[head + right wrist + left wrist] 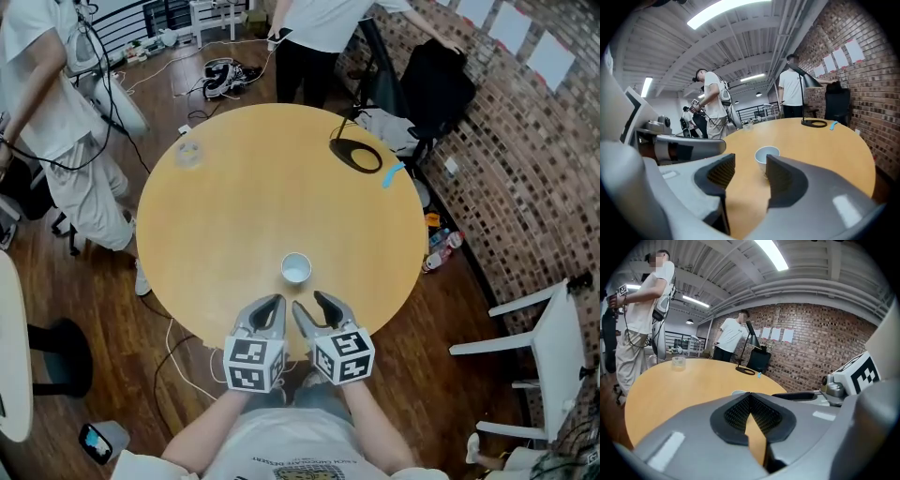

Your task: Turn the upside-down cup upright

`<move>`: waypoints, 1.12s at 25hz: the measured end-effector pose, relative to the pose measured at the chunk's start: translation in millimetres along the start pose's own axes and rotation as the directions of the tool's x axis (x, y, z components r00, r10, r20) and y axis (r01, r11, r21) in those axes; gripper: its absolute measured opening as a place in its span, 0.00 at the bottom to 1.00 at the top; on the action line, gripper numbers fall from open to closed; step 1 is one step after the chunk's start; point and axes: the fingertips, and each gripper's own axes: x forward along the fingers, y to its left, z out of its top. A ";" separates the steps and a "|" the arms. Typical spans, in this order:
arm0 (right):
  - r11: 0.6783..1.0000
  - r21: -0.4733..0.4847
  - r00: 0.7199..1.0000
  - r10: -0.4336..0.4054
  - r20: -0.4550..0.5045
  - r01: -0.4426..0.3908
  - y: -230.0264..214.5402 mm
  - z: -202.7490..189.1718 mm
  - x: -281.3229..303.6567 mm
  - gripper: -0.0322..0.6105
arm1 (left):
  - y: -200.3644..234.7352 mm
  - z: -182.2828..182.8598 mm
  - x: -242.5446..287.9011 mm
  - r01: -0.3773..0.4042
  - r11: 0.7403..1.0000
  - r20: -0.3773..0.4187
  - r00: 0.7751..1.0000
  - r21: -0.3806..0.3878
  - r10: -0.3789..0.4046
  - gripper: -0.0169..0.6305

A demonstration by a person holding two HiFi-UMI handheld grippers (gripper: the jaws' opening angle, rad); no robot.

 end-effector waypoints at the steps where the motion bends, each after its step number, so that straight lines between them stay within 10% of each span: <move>1: 1.000 -0.002 1.000 0.005 0.012 -0.005 2.6 4.0 -5.5 0.35 | -2.8 -0.1 -1.7 -0.002 1.000 0.003 1.000 0.004 0.002 0.04; 13: 0.993 -0.029 0.987 0.119 0.110 -0.117 40.5 14.3 -90.2 0.07 | -63.1 -14.1 -50.7 -0.052 0.998 0.055 0.997 0.036 0.050 0.04; 28: 0.986 -0.055 0.980 0.163 0.117 -0.158 70.2 -29.9 -192.7 0.05 | -140.4 -51.5 -122.3 -0.096 0.994 0.090 0.992 0.053 0.091 0.04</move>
